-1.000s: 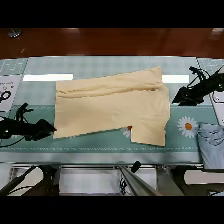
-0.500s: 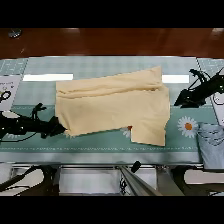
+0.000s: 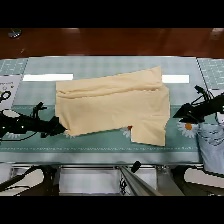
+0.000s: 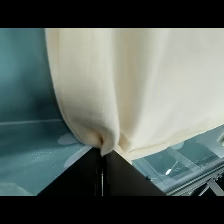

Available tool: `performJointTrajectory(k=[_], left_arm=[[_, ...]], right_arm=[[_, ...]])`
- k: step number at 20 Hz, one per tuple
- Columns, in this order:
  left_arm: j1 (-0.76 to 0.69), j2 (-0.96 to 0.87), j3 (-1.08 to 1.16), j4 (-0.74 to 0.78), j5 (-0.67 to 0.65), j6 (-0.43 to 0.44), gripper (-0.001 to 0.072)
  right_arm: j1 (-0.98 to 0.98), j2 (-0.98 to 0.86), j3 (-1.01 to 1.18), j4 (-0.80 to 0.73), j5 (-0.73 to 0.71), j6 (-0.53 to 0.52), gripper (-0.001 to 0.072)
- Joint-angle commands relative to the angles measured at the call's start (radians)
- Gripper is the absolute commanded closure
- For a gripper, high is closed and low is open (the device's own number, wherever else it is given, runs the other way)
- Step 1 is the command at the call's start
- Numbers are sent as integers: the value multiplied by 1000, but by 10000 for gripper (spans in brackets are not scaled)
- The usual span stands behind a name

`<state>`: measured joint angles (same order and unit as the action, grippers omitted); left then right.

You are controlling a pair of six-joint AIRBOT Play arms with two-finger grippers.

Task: Fold the shirts.

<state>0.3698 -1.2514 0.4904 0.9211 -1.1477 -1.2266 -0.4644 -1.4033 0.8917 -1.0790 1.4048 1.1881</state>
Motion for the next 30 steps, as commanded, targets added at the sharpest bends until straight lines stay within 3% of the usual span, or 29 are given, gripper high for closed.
performJointTrajectory(k=[1,5,8,11,13,17,19,21,24,30], left_arm=[[0,0,1,2,113,3,689],[0,0,1,-7,110,3,688],[0,-1,1,-15,118,3,689],[0,-1,1,-35,139,3,689],[0,-1,5,-40,148,16,689],[0,26,84,-45,137,41,689],[0,71,177,-98,126,82,689],[-6,95,290,-134,143,94,688],[-78,37,365,-133,296,93,688],[-128,-165,509,-134,336,52,688]], right_arm=[[32,43,-134,45,-97,-40,154],[153,46,-188,40,-265,-36,164],[191,46,-188,51,-380,42,180],[235,46,-188,74,-420,41,392],[249,48,-184,49,-420,40,681],[248,156,-83,49,-427,-108,684],[248,193,33,12,-463,-128,684],[251,170,161,6,-517,-116,684],[296,55,291,19,-593,-80,684],[349,-259,574,58,-650,6,684]])
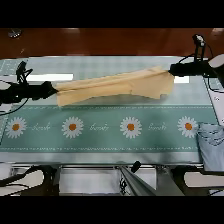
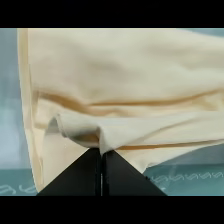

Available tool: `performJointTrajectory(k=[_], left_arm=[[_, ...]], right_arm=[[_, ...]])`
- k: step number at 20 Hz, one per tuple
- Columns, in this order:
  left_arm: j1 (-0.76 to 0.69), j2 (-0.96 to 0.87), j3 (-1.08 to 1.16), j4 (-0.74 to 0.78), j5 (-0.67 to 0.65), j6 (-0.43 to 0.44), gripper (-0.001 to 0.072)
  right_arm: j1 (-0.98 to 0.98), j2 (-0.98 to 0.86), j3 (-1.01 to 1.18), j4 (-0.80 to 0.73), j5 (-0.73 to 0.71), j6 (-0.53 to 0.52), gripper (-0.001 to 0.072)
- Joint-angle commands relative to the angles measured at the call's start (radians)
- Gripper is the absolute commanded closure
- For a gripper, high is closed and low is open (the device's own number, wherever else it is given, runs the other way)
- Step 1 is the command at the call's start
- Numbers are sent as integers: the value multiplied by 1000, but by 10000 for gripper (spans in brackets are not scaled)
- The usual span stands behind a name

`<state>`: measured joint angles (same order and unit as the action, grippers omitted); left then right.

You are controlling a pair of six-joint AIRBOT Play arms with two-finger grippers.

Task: Fold the shirts.

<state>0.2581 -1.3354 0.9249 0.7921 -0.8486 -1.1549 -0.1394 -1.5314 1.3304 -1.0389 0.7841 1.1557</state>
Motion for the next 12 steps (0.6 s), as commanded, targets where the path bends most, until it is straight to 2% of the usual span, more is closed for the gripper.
performJointTrajectory(k=[1,6,10,12], left_arm=[[-16,-110,102,-5,37,-20,688],[-16,-241,243,-5,37,-36,688],[-15,-309,312,-5,37,-36,688],[-16,-337,315,-5,29,-82,686]], right_arm=[[32,-183,186,19,-30,58,684],[60,-353,347,36,-31,90,683],[89,-410,374,37,-53,100,683],[105,-430,374,37,-69,116,683]])
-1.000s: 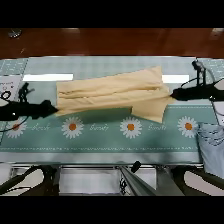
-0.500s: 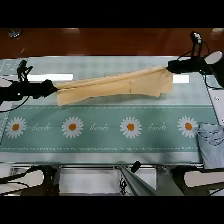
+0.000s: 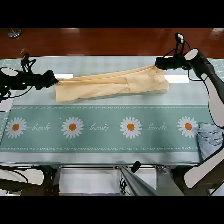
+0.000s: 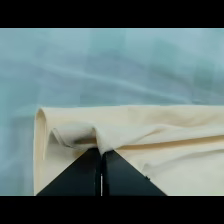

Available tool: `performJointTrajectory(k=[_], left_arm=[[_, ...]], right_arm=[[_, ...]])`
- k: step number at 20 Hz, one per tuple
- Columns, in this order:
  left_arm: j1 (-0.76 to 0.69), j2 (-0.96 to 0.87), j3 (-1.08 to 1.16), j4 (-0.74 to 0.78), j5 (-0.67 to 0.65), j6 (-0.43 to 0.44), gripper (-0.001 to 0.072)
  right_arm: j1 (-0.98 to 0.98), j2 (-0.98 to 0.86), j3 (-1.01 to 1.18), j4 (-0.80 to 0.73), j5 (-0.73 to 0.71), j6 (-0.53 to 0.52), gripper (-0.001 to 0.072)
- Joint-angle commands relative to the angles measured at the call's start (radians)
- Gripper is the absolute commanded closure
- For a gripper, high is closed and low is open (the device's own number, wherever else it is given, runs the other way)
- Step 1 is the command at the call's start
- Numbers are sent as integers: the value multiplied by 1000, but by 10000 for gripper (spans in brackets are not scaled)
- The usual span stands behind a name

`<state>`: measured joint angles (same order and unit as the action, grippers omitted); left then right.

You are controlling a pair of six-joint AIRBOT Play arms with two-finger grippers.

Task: Fold the shirts.

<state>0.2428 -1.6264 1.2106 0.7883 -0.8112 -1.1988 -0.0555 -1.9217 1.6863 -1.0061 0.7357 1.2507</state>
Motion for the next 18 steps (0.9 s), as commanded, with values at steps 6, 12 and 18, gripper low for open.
performJointTrajectory(k=[6,12,18], left_arm=[[2,-78,34,0,-91,-43,289],[56,-9,109,5,-241,-16,289],[56,118,109,4,-275,46,290]], right_arm=[[6,-32,18,-3,-11,24,307],[-120,85,18,-273,153,164,155],[-336,-37,18,220,470,69,95]])
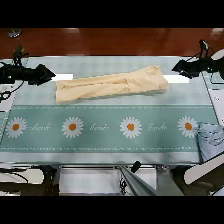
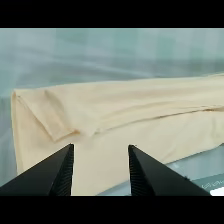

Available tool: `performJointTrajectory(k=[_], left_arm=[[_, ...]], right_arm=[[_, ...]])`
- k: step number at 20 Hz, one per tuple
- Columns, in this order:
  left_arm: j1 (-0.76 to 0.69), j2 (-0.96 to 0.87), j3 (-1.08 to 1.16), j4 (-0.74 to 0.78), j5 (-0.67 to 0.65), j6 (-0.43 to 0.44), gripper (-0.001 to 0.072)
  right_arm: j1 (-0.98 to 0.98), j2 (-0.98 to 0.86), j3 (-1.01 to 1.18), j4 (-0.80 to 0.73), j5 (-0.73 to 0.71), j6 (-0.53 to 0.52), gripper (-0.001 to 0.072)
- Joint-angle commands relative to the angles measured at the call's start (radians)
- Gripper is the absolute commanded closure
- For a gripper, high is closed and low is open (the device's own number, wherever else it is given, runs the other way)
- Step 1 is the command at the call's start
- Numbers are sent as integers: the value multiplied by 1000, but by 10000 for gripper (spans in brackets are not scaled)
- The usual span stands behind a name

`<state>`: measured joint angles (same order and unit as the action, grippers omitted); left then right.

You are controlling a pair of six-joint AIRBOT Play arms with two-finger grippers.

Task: Fold the shirts.

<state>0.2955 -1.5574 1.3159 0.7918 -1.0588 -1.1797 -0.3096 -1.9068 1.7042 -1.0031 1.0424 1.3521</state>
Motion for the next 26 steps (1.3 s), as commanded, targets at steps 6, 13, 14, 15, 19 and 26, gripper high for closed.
performJointTrajectory(k=[6,13,14,15,19,26], left_arm=[[-18,68,3,0,-34,27,290],[-91,68,4,0,32,27,420],[-98,70,4,-4,34,14,594],[-106,75,4,-16,34,-3,686],[-186,125,4,-26,40,-4,689],[-544,152,1,-25,244,-66,689]], right_arm=[[-2,-171,0,299,215,-60,95],[146,-189,0,381,80,-85,613],[152,-173,0,380,84,-86,682],[157,-150,0,371,92,-90,683],[177,21,0,259,142,-89,683],[290,319,0,-92,241,50,683]])
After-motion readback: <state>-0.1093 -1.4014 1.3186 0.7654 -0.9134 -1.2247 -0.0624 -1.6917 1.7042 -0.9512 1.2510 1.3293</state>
